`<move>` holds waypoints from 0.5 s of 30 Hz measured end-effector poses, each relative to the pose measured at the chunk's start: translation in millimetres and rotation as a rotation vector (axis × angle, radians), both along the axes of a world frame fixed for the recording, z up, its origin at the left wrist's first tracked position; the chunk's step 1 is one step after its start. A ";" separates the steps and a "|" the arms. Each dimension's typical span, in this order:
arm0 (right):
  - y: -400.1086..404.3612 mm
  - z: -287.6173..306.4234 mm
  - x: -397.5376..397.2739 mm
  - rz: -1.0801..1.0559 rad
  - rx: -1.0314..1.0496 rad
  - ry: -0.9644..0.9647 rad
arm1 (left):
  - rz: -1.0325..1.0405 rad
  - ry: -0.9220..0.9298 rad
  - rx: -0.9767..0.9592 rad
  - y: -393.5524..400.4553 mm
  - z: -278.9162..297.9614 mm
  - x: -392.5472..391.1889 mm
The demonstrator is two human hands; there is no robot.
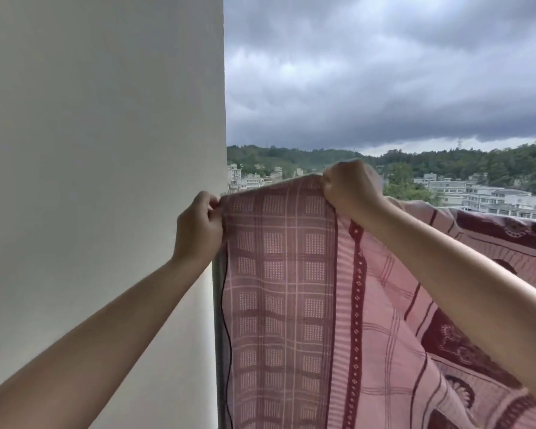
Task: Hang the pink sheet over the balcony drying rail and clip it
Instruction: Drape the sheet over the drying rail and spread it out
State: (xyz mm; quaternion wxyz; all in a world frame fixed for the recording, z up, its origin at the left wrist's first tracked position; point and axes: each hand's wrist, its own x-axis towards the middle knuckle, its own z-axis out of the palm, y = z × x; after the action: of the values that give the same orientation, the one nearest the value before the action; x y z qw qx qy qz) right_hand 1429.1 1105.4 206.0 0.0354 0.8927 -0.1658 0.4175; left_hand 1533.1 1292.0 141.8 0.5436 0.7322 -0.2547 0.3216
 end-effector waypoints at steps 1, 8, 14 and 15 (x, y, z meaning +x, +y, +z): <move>-2.0 16.7 7.9 0.021 0.072 -0.060 | -0.041 0.038 -0.064 -5.9 21.3 6.5; -28.2 58.3 58.2 0.003 0.043 0.264 | 0.172 -0.113 0.278 -69.3 84.7 42.6; -36.0 2.8 45.7 0.118 0.207 1.046 | 0.120 0.440 1.111 -74.2 58.6 55.9; -33.8 4.7 39.5 0.178 0.138 0.945 | 0.096 0.483 1.160 -73.5 58.7 56.2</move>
State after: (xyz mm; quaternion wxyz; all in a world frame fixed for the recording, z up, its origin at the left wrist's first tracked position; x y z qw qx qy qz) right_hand 1468.6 1071.6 210.6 0.0117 0.9956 -0.0816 -0.0441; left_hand 1589.2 1218.5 200.5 0.0854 0.9705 -0.2247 -0.0192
